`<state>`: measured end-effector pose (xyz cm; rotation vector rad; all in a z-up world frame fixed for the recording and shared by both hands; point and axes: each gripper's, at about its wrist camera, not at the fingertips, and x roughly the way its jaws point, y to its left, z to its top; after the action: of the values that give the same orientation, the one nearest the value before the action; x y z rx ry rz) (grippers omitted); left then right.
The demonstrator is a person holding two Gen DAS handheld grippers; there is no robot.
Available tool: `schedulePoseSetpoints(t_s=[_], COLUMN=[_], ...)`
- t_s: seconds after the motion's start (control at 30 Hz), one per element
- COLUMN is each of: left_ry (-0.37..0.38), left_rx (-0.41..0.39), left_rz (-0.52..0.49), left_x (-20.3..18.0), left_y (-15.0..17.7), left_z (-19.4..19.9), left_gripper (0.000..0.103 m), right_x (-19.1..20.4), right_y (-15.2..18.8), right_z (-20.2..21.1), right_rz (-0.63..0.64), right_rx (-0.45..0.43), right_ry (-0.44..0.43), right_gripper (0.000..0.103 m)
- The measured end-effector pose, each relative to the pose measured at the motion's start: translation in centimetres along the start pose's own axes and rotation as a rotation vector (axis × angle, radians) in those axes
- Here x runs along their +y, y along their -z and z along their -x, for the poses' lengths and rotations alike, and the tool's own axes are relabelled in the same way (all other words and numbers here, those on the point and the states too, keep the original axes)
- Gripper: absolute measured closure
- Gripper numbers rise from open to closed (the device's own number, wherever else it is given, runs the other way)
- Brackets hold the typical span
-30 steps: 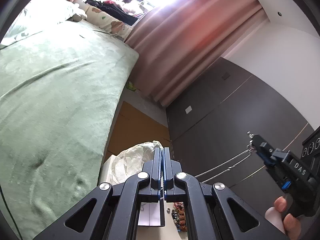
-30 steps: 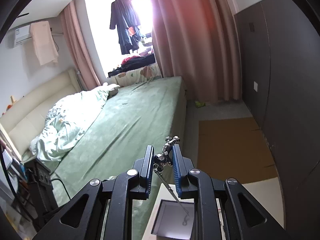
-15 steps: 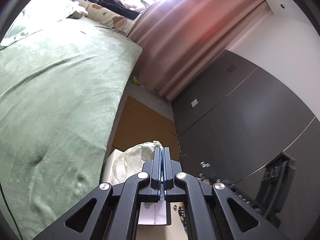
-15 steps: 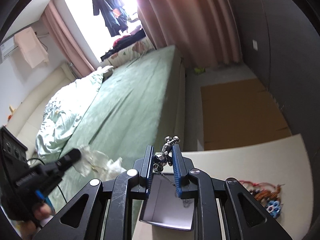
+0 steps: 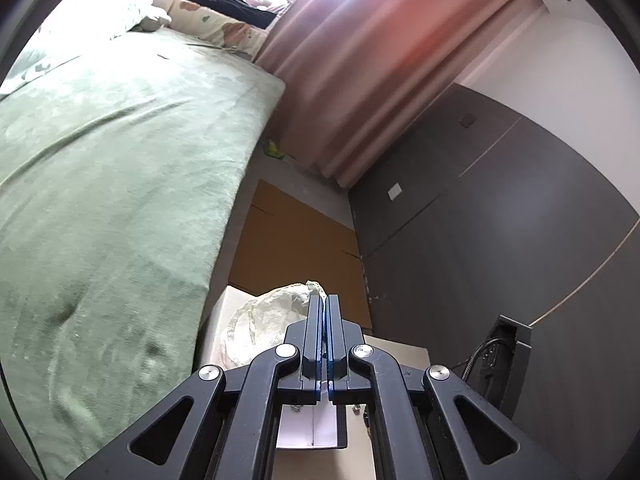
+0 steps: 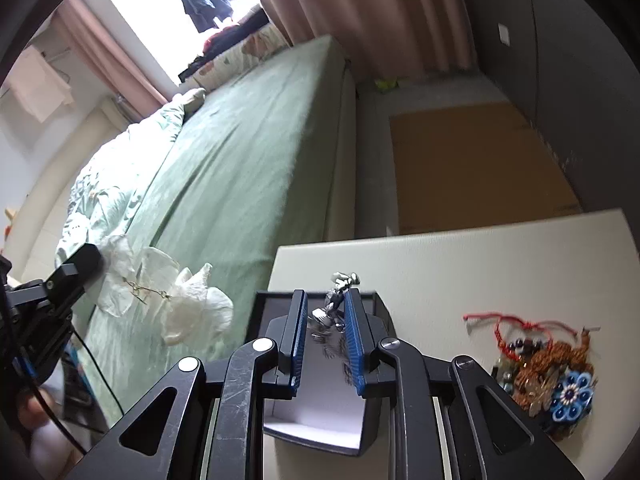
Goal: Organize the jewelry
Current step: 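Carry the pouch and keychain over the black box while the right gripper releases the keychain inside, then open the left gripper to drop the white pouch into the box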
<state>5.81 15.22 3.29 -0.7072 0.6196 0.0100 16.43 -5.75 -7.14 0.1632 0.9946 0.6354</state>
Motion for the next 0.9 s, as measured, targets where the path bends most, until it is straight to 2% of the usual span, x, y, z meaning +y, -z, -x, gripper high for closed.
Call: schedulePoseSetpoints(t_s=[0.03, 0.1, 0.27, 0.57, 0.8, 0.9], left_ry=[0.003, 0.006, 0.012, 0.018, -0.023, -0.044], left_rx=[0.004, 0.013, 0.050, 0.143, 0.195, 0.281], left_rz=[-0.005, -0.016, -0.037, -0.085, -0.117, -0.067], left_x=[-0.2, -0.6, -1.4, -3.4, -3.8, -2.9], left_y=[0.1, 0.4, 1.3, 3.7, 5.6, 6.5], left_z=[-0.1, -0.4, -1.7, -4.9, -8.1, -10.6], left_gripper=[0.103, 0.103, 0.103, 0.103, 0.103, 0.101], right_x=[-0.4, -0.8, -2.5, -7.0, -10.2, -11.1], right_y=[0.0, 0.1, 0.4, 3.2, 5.3, 5.2], right_z=[0.2, 1.0, 3.5, 7.4, 9.2, 10.0], right_rz=[-0.012, -0.022, -0.077, -0.199, -0.271, -0.275], right_rx=[0.004, -0.015, -0.050, -0.097, -0.091, -0.097], right_ry=[-0.017, -0.026, -0.038, 0.021, 0.051, 0.068], right_gripper=[0.071, 0.061, 0.060, 0.060, 0.060, 0.060])
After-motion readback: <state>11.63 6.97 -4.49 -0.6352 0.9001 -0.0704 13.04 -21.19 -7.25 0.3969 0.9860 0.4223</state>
